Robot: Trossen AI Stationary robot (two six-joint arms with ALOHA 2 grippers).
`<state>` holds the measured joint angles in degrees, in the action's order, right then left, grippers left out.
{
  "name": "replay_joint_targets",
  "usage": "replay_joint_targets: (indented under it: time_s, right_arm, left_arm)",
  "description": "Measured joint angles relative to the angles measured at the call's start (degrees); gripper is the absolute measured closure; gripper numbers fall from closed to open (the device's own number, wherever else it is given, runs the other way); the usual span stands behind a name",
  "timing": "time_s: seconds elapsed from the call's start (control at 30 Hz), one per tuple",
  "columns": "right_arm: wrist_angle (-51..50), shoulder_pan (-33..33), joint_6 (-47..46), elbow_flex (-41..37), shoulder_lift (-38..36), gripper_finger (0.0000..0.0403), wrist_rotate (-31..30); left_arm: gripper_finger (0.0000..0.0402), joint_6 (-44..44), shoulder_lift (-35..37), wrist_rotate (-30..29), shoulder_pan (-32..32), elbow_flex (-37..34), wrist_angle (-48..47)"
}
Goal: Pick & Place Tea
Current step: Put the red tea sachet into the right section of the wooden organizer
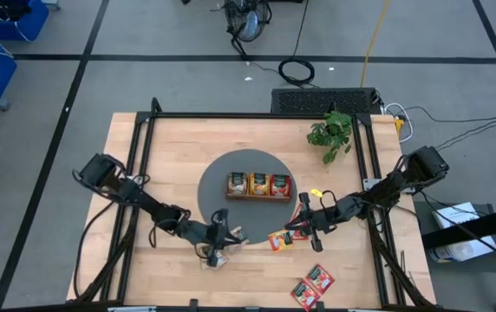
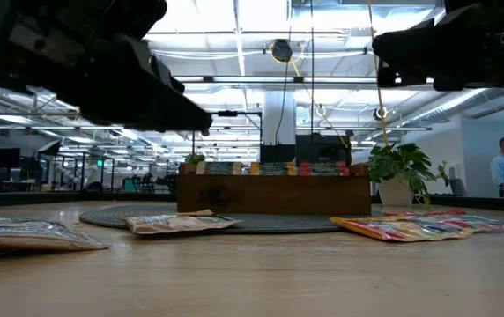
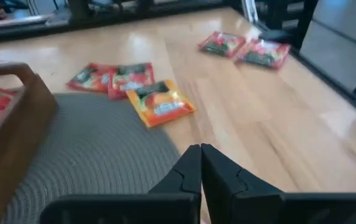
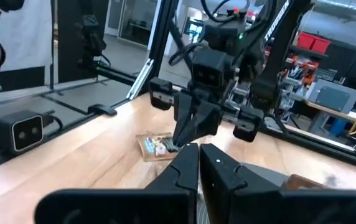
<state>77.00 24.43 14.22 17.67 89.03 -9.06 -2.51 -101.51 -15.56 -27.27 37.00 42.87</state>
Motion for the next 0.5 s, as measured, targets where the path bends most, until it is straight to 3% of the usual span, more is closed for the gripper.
replay_joint_targets:
  time_s: [0.13,0.2,0.33,0.5]
  right_arm:
    - [-0.1,1.6,1.2,0.0,0.0,0.0397,-4.2]
    - [-0.1,2.3,3.1,-0.7,0.0,0.0397,-6.2]
    - [1.8,2.7,6.1,-2.8,0.0,0.0397,-7.4]
    - [4.0,2.7,4.6,-4.7,0.0,0.0397,-7.4]
  left_arm:
    - [0.0397,-1.5,0.1,0.2,1.8,0.3,10.5]
    - [0.0397,2.2,0.2,1.9,3.3,0.4,12.6]
    - [0.0388,12.3,0.0,14.9,8.1,0.7,10.5]
    - [0.0396,9.1,0.0,22.3,14.5,4.6,10.3]
